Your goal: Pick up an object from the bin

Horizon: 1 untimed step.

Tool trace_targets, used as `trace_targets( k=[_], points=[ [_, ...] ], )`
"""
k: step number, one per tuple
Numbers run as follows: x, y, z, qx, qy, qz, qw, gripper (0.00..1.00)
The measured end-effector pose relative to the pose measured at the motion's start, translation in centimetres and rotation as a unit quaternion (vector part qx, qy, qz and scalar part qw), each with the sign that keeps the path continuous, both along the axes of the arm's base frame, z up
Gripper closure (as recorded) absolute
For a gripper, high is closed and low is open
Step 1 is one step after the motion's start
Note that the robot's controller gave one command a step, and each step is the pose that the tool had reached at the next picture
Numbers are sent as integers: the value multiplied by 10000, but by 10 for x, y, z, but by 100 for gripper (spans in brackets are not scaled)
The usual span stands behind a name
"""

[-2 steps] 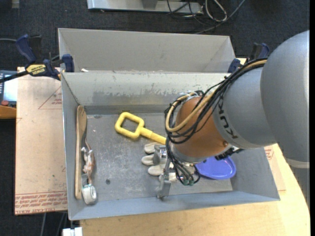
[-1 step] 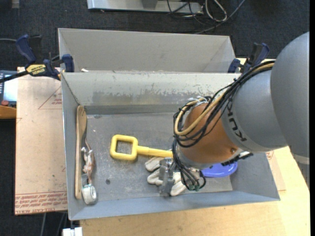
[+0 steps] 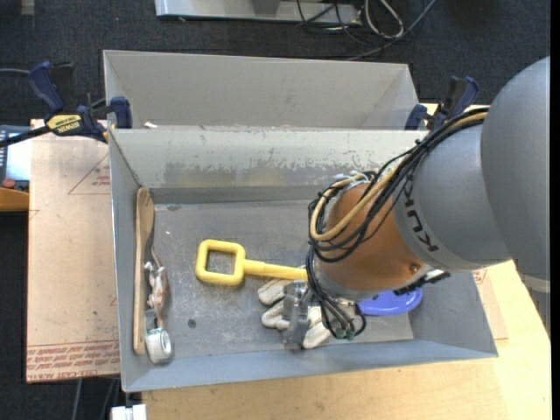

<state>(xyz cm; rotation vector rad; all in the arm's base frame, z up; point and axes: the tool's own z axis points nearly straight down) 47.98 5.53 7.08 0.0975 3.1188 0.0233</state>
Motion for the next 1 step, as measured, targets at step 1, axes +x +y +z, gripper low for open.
trace_targets(
  k=[1],
  points=[
    [-1,0,8,0,14,-5,10000,100]
  ],
)
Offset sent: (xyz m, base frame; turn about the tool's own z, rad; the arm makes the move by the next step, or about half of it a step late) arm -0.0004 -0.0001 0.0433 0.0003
